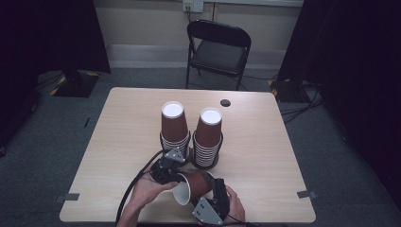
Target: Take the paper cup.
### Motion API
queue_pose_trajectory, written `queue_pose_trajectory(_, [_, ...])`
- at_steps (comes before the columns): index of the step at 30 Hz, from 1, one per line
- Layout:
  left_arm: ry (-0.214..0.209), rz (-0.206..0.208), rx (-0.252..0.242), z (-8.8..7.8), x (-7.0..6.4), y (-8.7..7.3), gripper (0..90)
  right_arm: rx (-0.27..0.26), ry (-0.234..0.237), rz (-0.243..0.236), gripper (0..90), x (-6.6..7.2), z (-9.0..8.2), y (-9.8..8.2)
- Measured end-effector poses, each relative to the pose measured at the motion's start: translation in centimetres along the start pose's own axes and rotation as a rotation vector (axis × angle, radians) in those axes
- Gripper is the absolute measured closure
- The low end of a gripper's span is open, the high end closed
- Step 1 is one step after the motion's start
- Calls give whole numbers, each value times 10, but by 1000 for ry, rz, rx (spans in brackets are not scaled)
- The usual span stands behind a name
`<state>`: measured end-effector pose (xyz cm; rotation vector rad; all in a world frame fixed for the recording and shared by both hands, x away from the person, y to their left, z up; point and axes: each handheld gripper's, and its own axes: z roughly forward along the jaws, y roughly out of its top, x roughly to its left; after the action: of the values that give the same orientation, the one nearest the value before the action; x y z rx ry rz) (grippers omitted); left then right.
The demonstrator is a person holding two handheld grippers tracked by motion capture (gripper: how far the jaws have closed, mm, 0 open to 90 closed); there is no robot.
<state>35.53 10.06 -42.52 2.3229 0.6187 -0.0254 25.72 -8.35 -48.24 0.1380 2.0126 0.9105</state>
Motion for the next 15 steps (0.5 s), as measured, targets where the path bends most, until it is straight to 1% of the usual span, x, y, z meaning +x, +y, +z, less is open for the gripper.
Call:
queue_pose_trajectory(1, [3, 4, 9, 1, -1, 1, 864, -7, 1, -3, 92, 0, 1, 1])
queue_pose_trajectory(2, [5, 4, 11, 2, -1, 2, 863, -8, 13, -1, 90, 0, 1, 3])
queue_pose_trajectory(3, [-4, -4, 4, 2, 0, 2, 864, 3, 20, 4, 88, -2, 1, 4])
queue_pose_trajectory(5, [-16, -12, -4, 2, 1, 3, 864, -10, 23, 15, 87, -3, 1, 4])
queue_pose_trajectory(7, [-16, -11, 12, 2, 0, 5, 864, -19, 17, 6, 87, -4, 1, 4])
queue_pose_trajectory(8, [-18, -3, 20, 4, 0, 6, 864, -24, 23, 9, 85, -3, 1, 5])
queue_pose_trajectory(10, [-30, 0, 29, 7, -2, 8, 864, -36, 35, -3, 84, -3, 3, 8])
queue_pose_trajectory(12, [-42, -3, 31, 11, -2, 9, 863, -49, 43, -11, 85, -1, 4, 12])
queue_pose_trajectory(15, [-41, -16, 33, 13, -2, 9, 862, -53, 54, -14, 84, -1, 6, 14])
